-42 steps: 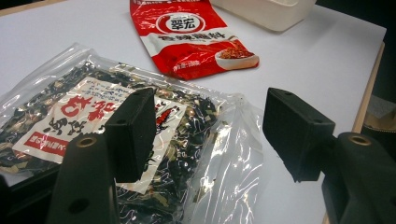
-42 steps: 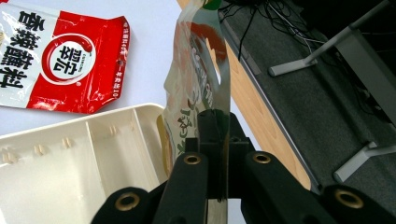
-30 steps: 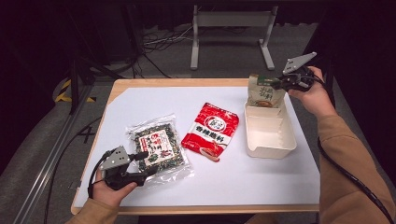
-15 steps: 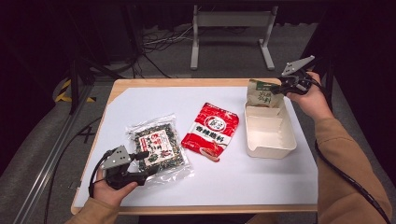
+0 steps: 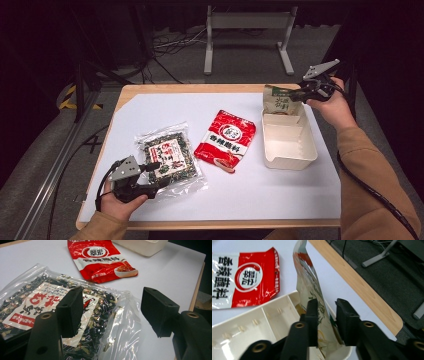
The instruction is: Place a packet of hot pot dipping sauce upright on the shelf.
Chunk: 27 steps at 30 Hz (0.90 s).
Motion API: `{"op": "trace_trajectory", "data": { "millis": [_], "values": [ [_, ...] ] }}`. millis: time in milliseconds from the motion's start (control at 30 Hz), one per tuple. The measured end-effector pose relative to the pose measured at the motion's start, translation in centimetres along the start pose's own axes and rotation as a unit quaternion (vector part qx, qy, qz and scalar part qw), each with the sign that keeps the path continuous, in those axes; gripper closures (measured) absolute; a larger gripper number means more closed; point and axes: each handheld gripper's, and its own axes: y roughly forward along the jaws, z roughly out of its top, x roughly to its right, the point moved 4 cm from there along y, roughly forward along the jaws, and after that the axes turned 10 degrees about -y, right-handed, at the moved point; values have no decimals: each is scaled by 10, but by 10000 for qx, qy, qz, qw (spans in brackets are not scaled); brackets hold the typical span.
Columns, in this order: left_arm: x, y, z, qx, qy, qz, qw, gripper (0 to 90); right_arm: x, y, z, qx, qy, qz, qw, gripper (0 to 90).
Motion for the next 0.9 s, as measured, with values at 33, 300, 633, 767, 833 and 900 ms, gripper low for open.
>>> {"op": "trace_trajectory", "data": {
  "millis": [33,300,633,767,833,900],
  "values": [
    [0,0,0,0,-6,-7,10000,352,1,-2,0,41,33,-89,9999,606],
    [1,3,2,-25,2,-38,10000,351,1,-15,2,311,102,-424,9986,477],
    [0,4,4,0,-10,-58,10000,351,-11,-41,19,755,450,-716,9936,413],
    [0,5,4,15,5,-67,10000,350,-20,-47,26,957,705,-738,9902,403],
    [0,5,4,-12,27,-65,10000,350,-28,-51,34,1177,898,-697,9865,411],
    [0,5,4,-9,26,-64,10000,350,-32,-51,36,1214,921,-668,9861,416]
  ]
}}
